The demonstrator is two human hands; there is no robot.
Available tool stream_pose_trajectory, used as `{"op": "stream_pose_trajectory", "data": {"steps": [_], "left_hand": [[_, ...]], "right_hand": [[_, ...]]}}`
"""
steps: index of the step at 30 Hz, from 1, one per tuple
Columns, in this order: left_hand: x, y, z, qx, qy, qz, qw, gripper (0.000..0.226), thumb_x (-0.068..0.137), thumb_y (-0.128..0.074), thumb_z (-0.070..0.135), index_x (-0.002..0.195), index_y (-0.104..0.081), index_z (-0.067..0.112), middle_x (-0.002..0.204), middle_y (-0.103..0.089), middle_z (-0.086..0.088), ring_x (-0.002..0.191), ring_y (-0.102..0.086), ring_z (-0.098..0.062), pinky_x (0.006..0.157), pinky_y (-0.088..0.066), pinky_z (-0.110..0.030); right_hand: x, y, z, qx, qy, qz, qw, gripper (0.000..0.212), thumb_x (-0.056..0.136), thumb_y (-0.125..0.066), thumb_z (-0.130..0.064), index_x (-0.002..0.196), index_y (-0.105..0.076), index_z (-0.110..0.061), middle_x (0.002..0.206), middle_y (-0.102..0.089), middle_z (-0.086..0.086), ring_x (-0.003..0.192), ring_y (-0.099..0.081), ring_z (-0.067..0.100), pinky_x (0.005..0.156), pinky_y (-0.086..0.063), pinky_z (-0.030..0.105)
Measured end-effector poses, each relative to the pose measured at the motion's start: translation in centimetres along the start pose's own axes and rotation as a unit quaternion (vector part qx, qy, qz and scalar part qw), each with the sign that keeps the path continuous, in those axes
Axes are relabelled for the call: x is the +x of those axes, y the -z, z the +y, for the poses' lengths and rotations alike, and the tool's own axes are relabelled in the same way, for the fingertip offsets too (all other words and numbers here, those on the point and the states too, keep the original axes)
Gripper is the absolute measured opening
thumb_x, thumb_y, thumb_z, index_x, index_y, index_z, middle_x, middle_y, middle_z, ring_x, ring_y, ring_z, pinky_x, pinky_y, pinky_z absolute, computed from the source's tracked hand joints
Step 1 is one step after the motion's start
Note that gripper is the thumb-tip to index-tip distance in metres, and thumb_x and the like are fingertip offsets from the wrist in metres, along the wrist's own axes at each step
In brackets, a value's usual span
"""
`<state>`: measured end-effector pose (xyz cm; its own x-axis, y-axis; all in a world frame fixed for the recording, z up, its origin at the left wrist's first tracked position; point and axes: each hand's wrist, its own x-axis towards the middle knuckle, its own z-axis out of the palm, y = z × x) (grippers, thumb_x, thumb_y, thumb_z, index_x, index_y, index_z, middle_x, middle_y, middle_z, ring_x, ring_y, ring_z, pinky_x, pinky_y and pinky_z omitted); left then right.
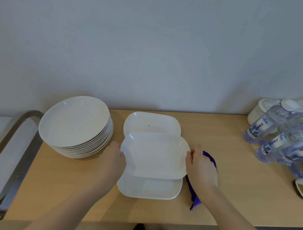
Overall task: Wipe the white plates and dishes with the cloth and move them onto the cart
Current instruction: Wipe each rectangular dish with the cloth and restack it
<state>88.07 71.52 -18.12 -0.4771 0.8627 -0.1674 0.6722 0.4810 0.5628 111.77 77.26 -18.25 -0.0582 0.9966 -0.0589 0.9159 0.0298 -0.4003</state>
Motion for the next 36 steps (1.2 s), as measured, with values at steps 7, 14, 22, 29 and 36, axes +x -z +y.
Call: {"op": "stream_pose_trajectory", "data": {"steps": [7, 14, 22, 29, 36], "left_hand": [[-2.3, -0.9, -3.3, 0.012, 0.026, -0.033, 0.999, 0.01, 0.092, -0.044, 0.011, 0.085, -0.049, 0.016, 0.078, -0.056, -0.003, 0.071, -0.055, -0.019, 0.06, -0.045, -0.034], [-2.8, -1.5, -4.1, 0.072, 0.028, -0.06, 0.995, 0.011, 0.095, -0.042, 0.012, 0.103, -0.05, 0.008, 0.09, -0.058, -0.005, 0.079, -0.056, -0.023, 0.065, -0.044, -0.035], [-2.4, -2.1, -4.2, 0.087, 0.024, -0.058, 0.994, 0.01, 0.095, -0.043, 0.015, 0.102, -0.049, 0.011, 0.092, -0.056, -0.002, 0.078, -0.054, -0.021, 0.061, -0.04, -0.031], [-2.6, -2.6, -4.1, 0.086, 0.024, -0.064, 0.994, 0.008, 0.094, -0.043, 0.014, 0.1, -0.048, 0.011, 0.093, -0.056, -0.004, 0.08, -0.056, -0.024, 0.065, -0.044, -0.033], [-2.8, -2.9, -4.0, 0.085, 0.026, -0.061, 0.994, 0.008, 0.094, -0.043, 0.014, 0.099, -0.047, 0.01, 0.093, -0.055, -0.004, 0.079, -0.056, -0.024, 0.066, -0.046, -0.035]], "right_hand": [[-2.8, -3.0, 0.8, -0.064, -0.003, -0.051, 0.997, 0.019, 0.101, -0.03, -0.028, 0.106, -0.04, -0.012, 0.062, -0.053, -0.001, 0.05, -0.047, 0.022, 0.041, -0.026, 0.026], [-3.4, -4.9, 0.9, -0.115, -0.008, -0.117, 0.986, 0.019, 0.099, -0.034, -0.018, 0.116, -0.037, -0.011, 0.082, -0.062, 0.0, 0.063, -0.051, 0.022, 0.043, -0.027, 0.026], [-3.6, -5.5, 0.7, -0.151, -0.024, -0.117, 0.981, 0.022, 0.092, -0.038, -0.006, 0.113, -0.039, -0.01, 0.086, -0.065, 0.0, 0.061, -0.051, 0.02, 0.041, -0.024, 0.024], [-3.1, -5.8, 0.5, -0.147, -0.044, -0.129, 0.98, 0.027, 0.089, -0.042, -0.003, 0.114, -0.036, -0.009, 0.091, -0.065, 0.002, 0.08, -0.066, 0.023, 0.045, -0.031, 0.027], [-2.8, -5.5, 0.5, -0.137, -0.042, -0.113, 0.983, 0.029, 0.091, -0.041, -0.004, 0.119, -0.038, -0.009, 0.103, -0.062, 0.002, 0.09, -0.064, 0.021, 0.046, -0.032, 0.027]]}}
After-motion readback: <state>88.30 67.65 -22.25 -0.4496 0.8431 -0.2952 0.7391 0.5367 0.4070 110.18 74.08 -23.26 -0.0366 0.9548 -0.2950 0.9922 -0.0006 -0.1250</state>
